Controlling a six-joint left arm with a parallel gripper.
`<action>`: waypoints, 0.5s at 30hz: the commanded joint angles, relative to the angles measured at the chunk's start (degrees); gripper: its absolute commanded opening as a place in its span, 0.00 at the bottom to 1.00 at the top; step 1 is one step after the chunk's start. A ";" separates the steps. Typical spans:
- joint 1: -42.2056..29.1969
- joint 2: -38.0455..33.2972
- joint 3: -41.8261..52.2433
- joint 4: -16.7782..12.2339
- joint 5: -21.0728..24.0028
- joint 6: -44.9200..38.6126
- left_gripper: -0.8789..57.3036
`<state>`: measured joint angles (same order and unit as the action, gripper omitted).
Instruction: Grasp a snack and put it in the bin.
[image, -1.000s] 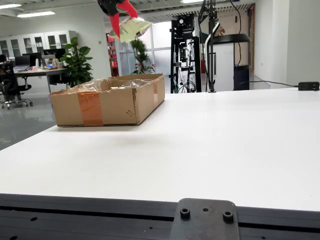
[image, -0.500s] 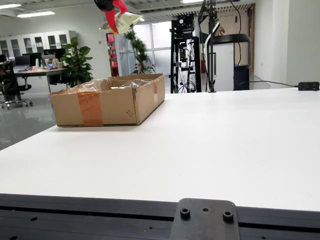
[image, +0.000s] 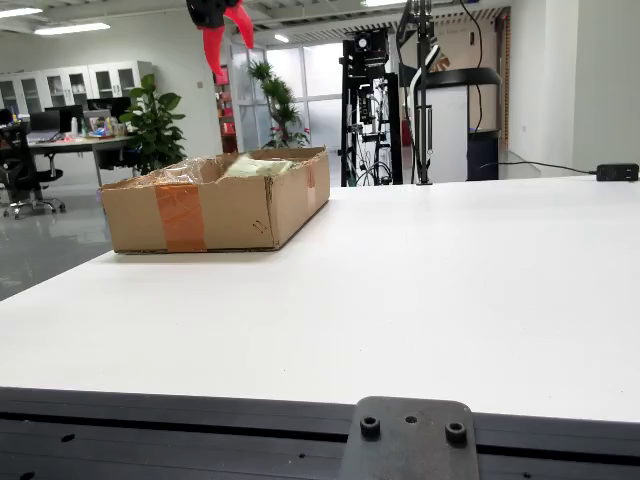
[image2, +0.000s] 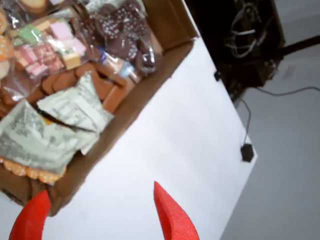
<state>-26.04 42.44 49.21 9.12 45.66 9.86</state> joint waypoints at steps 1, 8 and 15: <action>-0.81 0.87 -1.12 -0.08 1.60 0.87 0.69; -2.97 0.90 -0.85 0.03 5.63 0.96 0.67; -8.45 -6.78 6.11 0.21 6.55 -0.81 0.53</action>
<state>-32.31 39.39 51.88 9.28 52.73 10.15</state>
